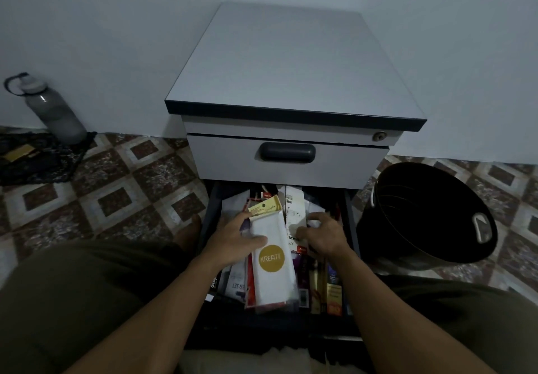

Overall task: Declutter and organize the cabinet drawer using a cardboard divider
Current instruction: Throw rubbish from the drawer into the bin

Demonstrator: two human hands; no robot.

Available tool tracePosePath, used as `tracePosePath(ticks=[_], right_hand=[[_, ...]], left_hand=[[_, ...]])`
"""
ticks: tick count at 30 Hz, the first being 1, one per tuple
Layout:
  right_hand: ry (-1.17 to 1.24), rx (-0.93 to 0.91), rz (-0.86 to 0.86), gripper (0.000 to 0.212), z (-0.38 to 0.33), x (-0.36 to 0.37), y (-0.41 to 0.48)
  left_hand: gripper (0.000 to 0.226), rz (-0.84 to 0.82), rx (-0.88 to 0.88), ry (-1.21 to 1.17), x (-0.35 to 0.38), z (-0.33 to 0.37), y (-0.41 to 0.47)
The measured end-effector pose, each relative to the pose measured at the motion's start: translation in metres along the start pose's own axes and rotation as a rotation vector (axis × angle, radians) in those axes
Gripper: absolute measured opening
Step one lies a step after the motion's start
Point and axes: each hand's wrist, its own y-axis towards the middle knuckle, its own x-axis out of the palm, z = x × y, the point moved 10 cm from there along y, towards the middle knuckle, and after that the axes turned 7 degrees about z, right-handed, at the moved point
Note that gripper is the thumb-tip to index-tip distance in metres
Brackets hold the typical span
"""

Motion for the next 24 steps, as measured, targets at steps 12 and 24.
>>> tracePosePath(ticks=[12,24], right_hand=[[-0.089,-0.034,-0.105,0.099,-0.016,0.0,0.013],[0.026,-0.013,0.016,0.087,0.008,0.01,0.055]], left_hand=[[0.064,-0.022,-0.037,-0.04,-0.001,-0.004,0.01],[0.07,0.003,-0.021,0.026,-0.003,-0.002,0.011]])
